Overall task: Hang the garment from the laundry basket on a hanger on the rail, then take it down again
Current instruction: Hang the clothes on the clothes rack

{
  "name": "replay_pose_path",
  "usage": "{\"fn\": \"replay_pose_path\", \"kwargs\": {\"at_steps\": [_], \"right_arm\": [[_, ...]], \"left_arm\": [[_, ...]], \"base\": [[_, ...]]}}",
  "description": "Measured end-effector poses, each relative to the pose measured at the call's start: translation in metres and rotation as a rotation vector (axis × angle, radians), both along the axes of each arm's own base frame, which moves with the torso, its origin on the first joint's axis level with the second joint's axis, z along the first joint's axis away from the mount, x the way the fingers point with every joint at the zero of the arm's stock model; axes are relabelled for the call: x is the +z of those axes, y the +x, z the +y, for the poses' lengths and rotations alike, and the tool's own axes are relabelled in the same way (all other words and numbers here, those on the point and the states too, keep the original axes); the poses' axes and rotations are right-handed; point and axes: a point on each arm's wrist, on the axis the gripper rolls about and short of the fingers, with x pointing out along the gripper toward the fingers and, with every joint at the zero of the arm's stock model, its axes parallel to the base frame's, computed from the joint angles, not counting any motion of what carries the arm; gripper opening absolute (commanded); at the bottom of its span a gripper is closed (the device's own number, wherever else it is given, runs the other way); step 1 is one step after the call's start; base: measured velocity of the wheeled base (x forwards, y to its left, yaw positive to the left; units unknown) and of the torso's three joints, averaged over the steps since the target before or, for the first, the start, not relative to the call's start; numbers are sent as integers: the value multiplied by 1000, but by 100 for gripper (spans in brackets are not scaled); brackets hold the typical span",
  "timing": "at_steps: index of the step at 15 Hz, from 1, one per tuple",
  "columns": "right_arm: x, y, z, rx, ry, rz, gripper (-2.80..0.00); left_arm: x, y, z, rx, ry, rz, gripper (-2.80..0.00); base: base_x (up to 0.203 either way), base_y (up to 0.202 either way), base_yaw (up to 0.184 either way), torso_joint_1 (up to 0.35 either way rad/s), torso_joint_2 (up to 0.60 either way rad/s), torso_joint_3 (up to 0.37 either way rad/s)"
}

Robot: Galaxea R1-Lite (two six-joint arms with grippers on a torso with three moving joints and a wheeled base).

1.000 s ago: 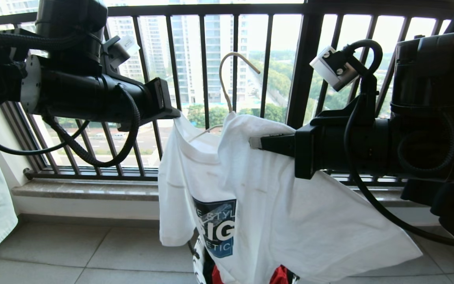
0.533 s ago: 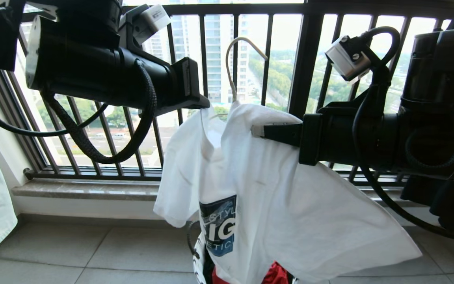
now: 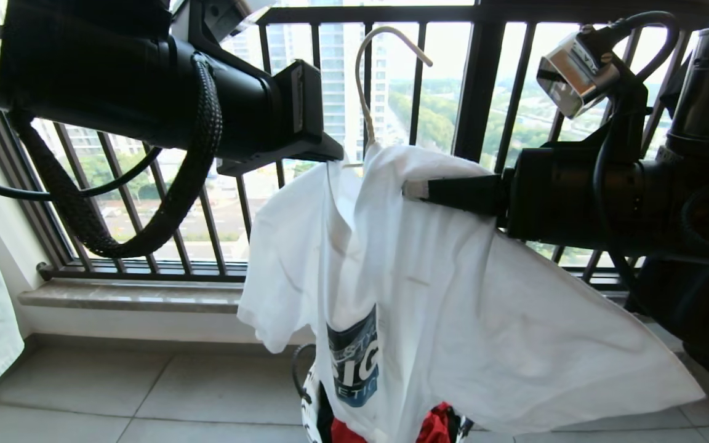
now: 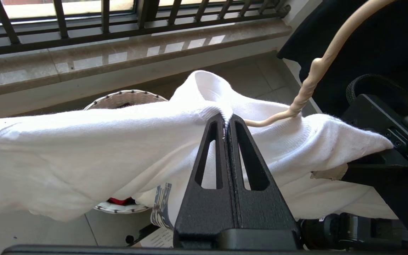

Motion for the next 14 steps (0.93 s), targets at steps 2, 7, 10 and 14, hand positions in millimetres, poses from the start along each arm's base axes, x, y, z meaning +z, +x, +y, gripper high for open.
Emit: {"fn": "replay_pose_path", "kwargs": {"at_steps": [2, 7, 10, 14], "right_arm": [[5, 0, -2, 4, 33, -10, -280], [9, 1, -9, 122, 108, 82, -280], [4, 6, -7, 118, 101, 96, -280], [0, 14, -3, 116, 105, 94, -280]], "left_arm": [[4, -7, -1, -20, -9, -11, -280], [17, -26, -8, -85, -45, -49, -280], [22, -28, -8, -90, -59, -67, -280], [17, -27, -11, -88, -45, -54, -280]], "base": [[0, 0, 0, 0, 0, 0], [0, 0, 0, 0, 0, 0], [0, 0, 0, 0, 0, 0], [0, 0, 0, 0, 0, 0]]}}
